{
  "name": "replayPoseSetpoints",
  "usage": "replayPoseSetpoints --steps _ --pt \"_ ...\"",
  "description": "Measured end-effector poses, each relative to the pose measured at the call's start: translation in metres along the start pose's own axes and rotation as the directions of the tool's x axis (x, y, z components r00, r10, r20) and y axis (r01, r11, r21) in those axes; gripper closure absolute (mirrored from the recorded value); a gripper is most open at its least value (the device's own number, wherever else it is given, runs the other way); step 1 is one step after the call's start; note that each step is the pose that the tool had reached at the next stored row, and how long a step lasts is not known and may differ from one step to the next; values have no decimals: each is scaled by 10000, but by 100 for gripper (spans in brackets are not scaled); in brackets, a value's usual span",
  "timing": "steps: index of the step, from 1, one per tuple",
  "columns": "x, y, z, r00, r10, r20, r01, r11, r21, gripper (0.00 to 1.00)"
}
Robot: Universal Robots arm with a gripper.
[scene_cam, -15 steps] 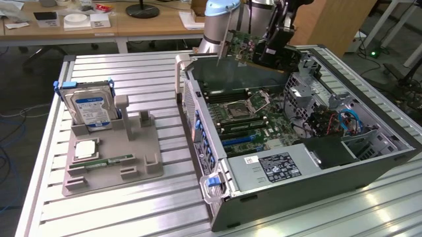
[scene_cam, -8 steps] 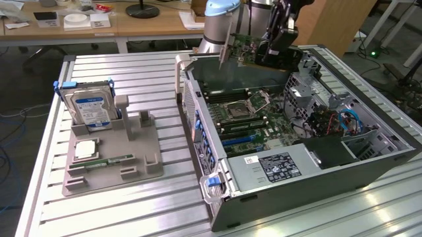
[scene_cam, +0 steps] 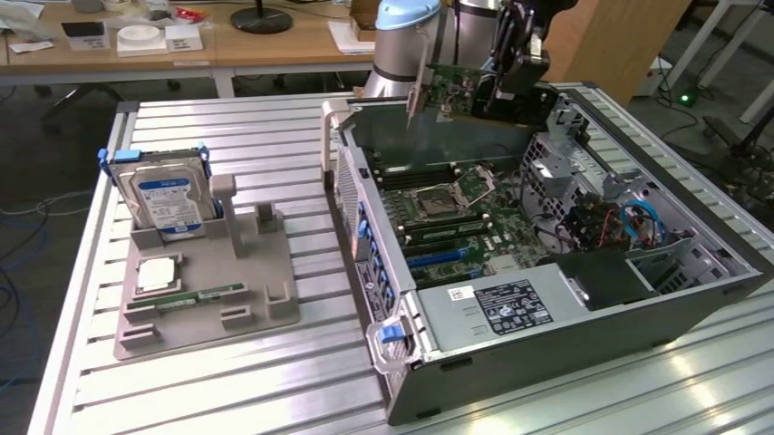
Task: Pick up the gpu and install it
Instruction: 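Insert the gpu into the slot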
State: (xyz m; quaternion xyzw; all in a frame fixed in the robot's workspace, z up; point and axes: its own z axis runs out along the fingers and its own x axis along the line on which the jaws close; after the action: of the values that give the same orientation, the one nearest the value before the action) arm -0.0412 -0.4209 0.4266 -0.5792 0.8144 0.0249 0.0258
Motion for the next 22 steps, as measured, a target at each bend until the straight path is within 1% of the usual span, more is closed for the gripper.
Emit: replayPoseSetpoints --steps 1,3,6,8,11,14,16,17,19,22 --pt "0 0 5 10000 -30 16 30 10000 2 72" --pt "0 0 11 9998 -183 16 183 9998 0 72" --pt "1 -1 21 9977 -680 17 680 9977 -18 72" --pt "2 -1 27 9946 -1039 19 1039 9946 -31 72" --pt "3 -1 38 9876 -1568 24 1569 9876 -44 72" --pt "4 -2 57 9808 -1948 36 1948 9808 3 72" --pt "5 -1 68 9779 -2089 46 2088 9779 68 72" --pt "6 -1 76 9773 -2120 51 2119 9772 99 72" --pt "7 -2 101 9769 -2135 56 2134 9769 137 72" --pt "10 -2 145 9769 -2135 60 2134 9769 143 72"
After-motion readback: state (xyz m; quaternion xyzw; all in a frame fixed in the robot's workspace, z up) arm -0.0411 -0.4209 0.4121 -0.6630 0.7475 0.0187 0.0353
